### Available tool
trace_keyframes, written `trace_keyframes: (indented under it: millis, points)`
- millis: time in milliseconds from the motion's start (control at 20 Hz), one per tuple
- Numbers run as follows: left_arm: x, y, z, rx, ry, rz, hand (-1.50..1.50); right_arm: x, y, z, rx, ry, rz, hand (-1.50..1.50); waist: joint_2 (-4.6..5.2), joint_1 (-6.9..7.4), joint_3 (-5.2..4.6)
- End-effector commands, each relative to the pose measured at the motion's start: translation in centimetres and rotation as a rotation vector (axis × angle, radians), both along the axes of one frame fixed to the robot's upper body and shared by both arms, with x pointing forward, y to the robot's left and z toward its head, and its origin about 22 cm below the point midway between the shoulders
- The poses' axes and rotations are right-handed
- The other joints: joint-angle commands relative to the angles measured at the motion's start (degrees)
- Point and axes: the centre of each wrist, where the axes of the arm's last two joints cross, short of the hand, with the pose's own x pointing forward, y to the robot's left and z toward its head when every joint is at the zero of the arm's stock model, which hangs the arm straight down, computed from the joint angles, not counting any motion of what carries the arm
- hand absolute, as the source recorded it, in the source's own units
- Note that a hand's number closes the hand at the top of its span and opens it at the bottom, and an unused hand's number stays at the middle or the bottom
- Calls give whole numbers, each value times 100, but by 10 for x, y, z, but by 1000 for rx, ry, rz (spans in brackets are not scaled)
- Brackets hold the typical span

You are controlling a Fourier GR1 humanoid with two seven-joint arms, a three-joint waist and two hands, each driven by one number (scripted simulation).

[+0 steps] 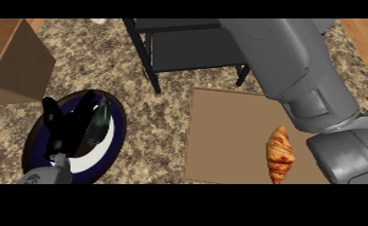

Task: Pick the sweet potato from the tray and place it in the tiered shelf

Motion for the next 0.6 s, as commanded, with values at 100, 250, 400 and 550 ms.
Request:
trace_keyframes:
  millis: [100, 250, 400, 550]
  points:
    - [2, 12, -4, -1, 20, -7, 0, 5, 1, 7, -7, -12, 25, 150, 6, -17, -10]
    - [-13, 12, -6, -8, 17, -4, 0, 7, -5, 6, -87, 11, 17, 150, -11, -17, -9]
    - [-15, 8, -6, 0, 10, -15, 0, 11, -13, -3, 79, 3, -37, 150, 2, 9, -7]
    - [-6, -2, -12, -4, 22, 21, 0, 8, -11, 17, 235, -10, -73, -150, 6, -23, -8]
